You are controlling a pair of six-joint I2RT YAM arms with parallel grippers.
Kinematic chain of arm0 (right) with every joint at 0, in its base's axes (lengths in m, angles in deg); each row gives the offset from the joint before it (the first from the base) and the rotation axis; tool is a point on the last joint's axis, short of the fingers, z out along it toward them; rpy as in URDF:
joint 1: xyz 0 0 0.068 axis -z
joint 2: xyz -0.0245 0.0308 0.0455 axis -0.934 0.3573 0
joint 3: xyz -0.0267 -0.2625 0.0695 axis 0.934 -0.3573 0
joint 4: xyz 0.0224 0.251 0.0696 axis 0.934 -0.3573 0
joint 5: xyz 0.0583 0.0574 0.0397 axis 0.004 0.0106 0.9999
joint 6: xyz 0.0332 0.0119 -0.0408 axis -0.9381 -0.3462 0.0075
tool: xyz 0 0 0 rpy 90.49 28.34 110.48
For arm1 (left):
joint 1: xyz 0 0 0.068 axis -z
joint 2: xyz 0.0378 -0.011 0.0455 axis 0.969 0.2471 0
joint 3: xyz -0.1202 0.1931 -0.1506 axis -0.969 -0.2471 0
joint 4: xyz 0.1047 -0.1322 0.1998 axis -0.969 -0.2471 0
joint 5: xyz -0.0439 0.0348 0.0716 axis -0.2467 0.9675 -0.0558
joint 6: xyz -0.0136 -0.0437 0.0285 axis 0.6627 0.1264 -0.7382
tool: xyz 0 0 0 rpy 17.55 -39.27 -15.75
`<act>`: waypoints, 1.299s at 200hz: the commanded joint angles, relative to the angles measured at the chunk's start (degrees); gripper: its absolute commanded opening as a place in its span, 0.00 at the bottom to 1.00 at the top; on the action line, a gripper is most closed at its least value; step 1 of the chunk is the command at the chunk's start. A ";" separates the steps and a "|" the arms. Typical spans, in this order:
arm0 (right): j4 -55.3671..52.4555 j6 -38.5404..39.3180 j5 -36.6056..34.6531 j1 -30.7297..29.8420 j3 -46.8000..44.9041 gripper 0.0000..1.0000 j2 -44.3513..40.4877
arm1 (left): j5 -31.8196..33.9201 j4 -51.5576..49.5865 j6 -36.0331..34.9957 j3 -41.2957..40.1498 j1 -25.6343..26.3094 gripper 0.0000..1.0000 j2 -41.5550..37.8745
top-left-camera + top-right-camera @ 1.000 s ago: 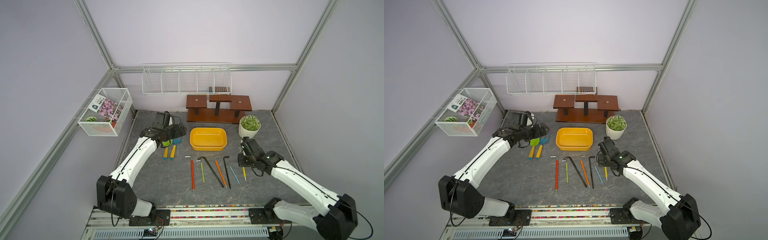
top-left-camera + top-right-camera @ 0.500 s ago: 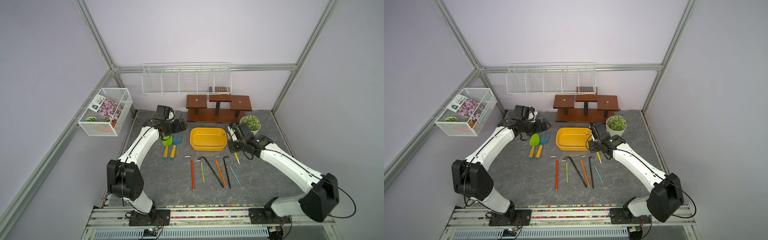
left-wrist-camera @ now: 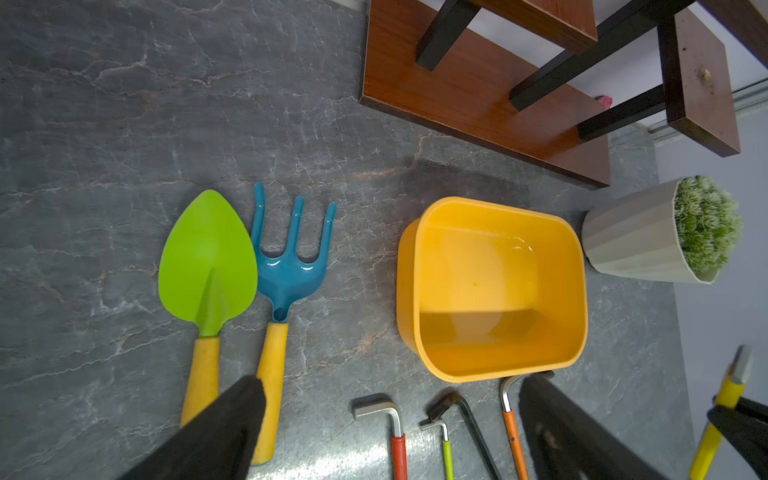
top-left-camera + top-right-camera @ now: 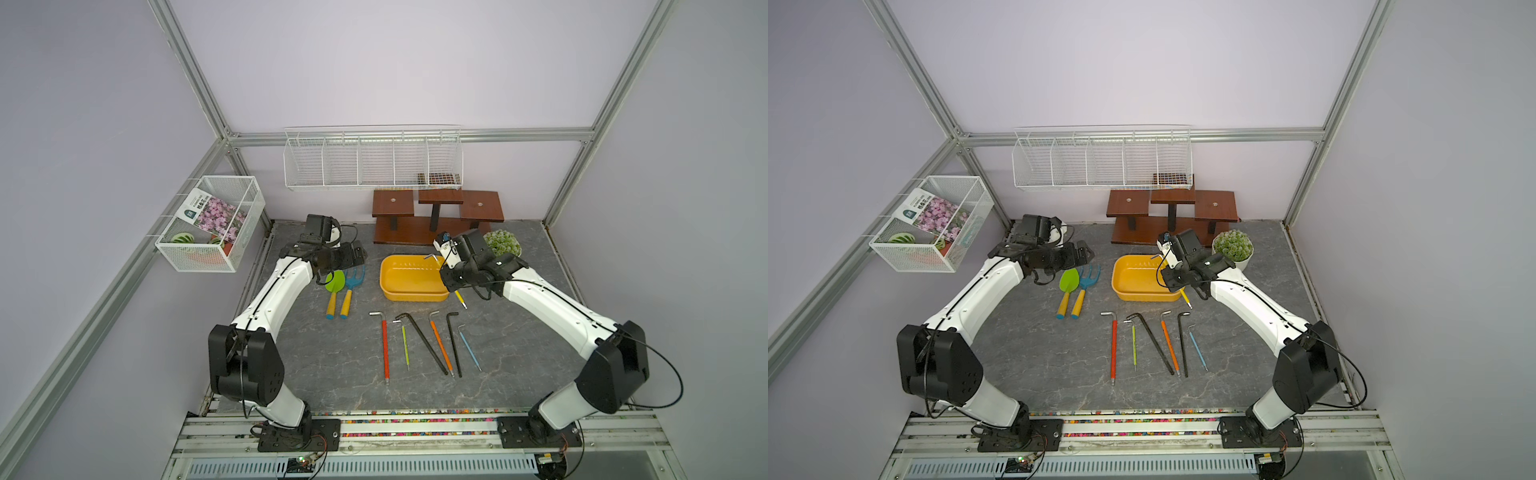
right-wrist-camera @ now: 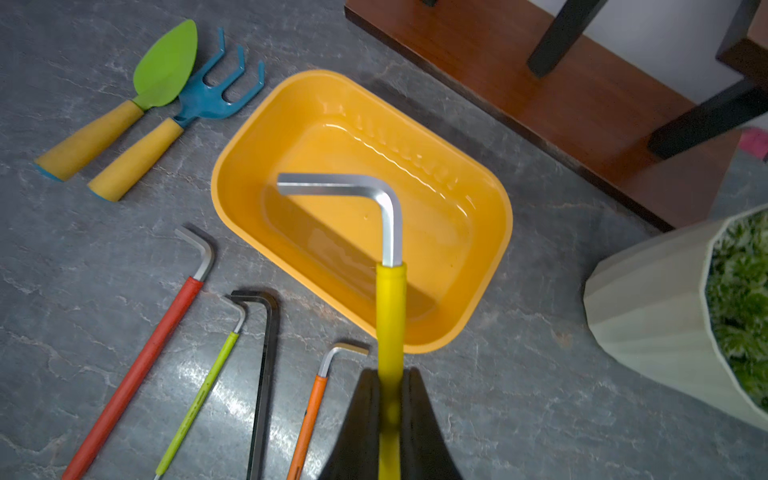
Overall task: Put the hex key on the desktop into the storage box
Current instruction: Place the Allen key in the storage box.
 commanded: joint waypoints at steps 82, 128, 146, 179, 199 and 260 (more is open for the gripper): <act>-3.88 15.22 6.92 -0.40 21.82 0.01 21.49 | -1.72 1.30 0.32 0.45 -0.11 1.00 2.17; -2.48 19.22 4.35 -0.43 26.92 0.01 28.26 | -2.71 1.18 0.38 0.54 -0.16 1.00 2.21; -3.28 21.38 4.17 -0.36 29.36 0.01 30.92 | -2.90 1.68 0.54 0.22 -0.17 1.00 1.89; -3.02 24.04 4.11 -0.34 31.06 0.00 34.24 | -3.06 1.33 0.32 0.37 -0.15 1.00 2.50; -2.52 24.83 3.63 -0.39 31.33 0.01 35.73 | -2.79 1.35 0.27 0.30 -0.17 1.00 2.56; -2.86 23.81 4.38 -0.31 31.42 0.10 38.07 | -3.04 1.18 0.22 0.55 -0.09 1.00 2.95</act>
